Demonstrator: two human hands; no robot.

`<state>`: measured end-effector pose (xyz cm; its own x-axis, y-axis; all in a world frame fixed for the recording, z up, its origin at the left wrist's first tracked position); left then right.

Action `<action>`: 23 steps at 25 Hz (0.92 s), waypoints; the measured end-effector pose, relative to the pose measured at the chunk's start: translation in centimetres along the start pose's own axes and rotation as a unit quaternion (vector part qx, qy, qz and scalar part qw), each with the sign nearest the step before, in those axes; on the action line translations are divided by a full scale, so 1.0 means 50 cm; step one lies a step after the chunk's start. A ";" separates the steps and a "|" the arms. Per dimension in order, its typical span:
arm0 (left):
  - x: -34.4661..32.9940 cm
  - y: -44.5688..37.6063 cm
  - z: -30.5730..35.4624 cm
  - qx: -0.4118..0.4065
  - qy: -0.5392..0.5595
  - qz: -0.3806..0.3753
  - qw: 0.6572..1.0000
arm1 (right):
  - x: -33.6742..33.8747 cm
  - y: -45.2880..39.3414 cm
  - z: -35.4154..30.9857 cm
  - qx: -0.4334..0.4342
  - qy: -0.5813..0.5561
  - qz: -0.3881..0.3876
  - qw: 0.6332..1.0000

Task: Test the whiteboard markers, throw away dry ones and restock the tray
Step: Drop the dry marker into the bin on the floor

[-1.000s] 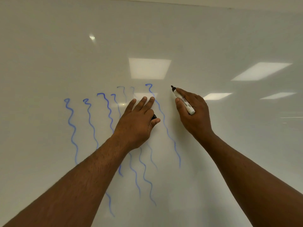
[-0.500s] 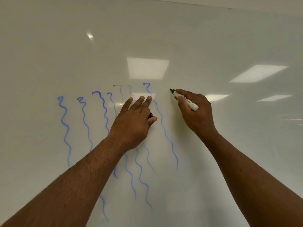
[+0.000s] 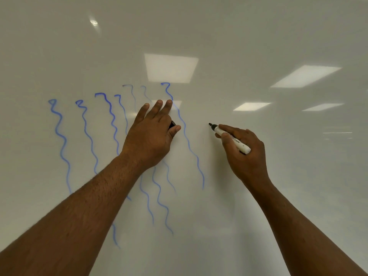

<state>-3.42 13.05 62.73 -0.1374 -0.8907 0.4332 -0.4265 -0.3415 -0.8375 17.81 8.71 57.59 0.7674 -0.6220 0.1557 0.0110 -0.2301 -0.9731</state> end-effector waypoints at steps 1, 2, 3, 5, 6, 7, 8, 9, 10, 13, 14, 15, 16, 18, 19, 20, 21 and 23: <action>-0.001 0.000 0.000 0.001 -0.001 -0.001 1.000 | 0.002 0.011 0.001 -0.001 0.004 -0.002 1.000; -0.002 -0.001 0.000 0.002 -0.002 -0.002 1.000 | 0.004 0.022 0.003 -0.003 0.004 -0.002 1.000; -0.002 -0.001 0.000 0.003 -0.002 -0.003 1.000 | 0.005 0.033 0.008 -0.007 -0.006 -0.002 1.000; -0.003 0.000 0.001 0.006 -0.004 0.000 1.000 | 0.006 0.058 0.019 -0.016 -0.025 0.005 1.000; -0.003 0.002 0.003 0.009 -0.004 0.002 1.000 | 0.006 0.073 0.023 -0.022 -0.024 0.009 0.999; -0.003 0.002 0.004 0.011 -0.001 0.004 1.000 | 0.008 0.087 0.026 -0.029 -0.024 0.012 0.999; -0.003 0.003 0.005 0.013 0.003 0.004 1.000 | 0.010 0.101 0.030 -0.035 -0.029 0.016 0.999; -0.003 0.002 0.006 0.013 0.006 0.003 1.000 | 0.012 0.113 0.035 -0.041 -0.032 0.019 0.998; -0.003 0.001 0.007 0.014 0.009 0.002 1.000 | 0.013 0.126 0.040 -0.048 -0.028 0.018 0.998; -0.002 0.003 0.010 0.017 0.012 0.010 1.000 | 0.016 0.168 0.054 -0.079 -0.034 0.021 0.996; -0.003 0.005 0.013 0.021 0.013 0.009 1.000 | 0.017 0.186 0.057 -0.087 -0.035 0.019 0.995; -0.003 0.006 0.014 0.025 0.013 0.007 1.000 | 0.016 0.203 0.061 -0.101 -0.042 0.013 0.994; -0.005 0.008 0.017 0.031 0.012 0.001 0.999 | 0.016 0.223 0.067 -0.127 -0.061 0.007 0.990; -0.008 0.015 0.024 0.039 0.013 -0.015 0.999 | 0.015 0.258 0.076 -0.183 -0.108 0.001 0.977; -0.011 0.023 0.030 0.043 0.020 -0.019 0.999 | 0.015 0.276 0.076 -0.193 -0.119 -0.003 0.974; -0.013 0.033 0.038 0.047 0.038 -0.019 0.998 | 0.014 0.292 0.073 -0.196 -0.125 -0.007 0.973; -0.015 0.049 0.048 0.053 0.062 -0.018 0.997 | 0.012 0.312 0.067 -0.199 -0.131 -0.012 0.971; -0.020 0.094 0.069 0.067 0.100 -0.002 0.993 | 0.008 0.352 0.046 -0.209 -0.149 -0.021 0.966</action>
<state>-2.21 11.32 57.22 -0.3161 -0.8163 0.4835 -0.3061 -0.3947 -0.8663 19.77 6.11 40.11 0.9229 -0.3770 0.0785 -0.1650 -0.5712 -0.8041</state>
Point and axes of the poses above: each hand's wrist, its own y-axis away from the middle knuckle, its own x-axis out of the back of the hand, z = x × y, the point moved 3 cm from there along -y, towards the middle knuckle, and after that the axes turned 13 degrees about -z, right-handed, at the moved point
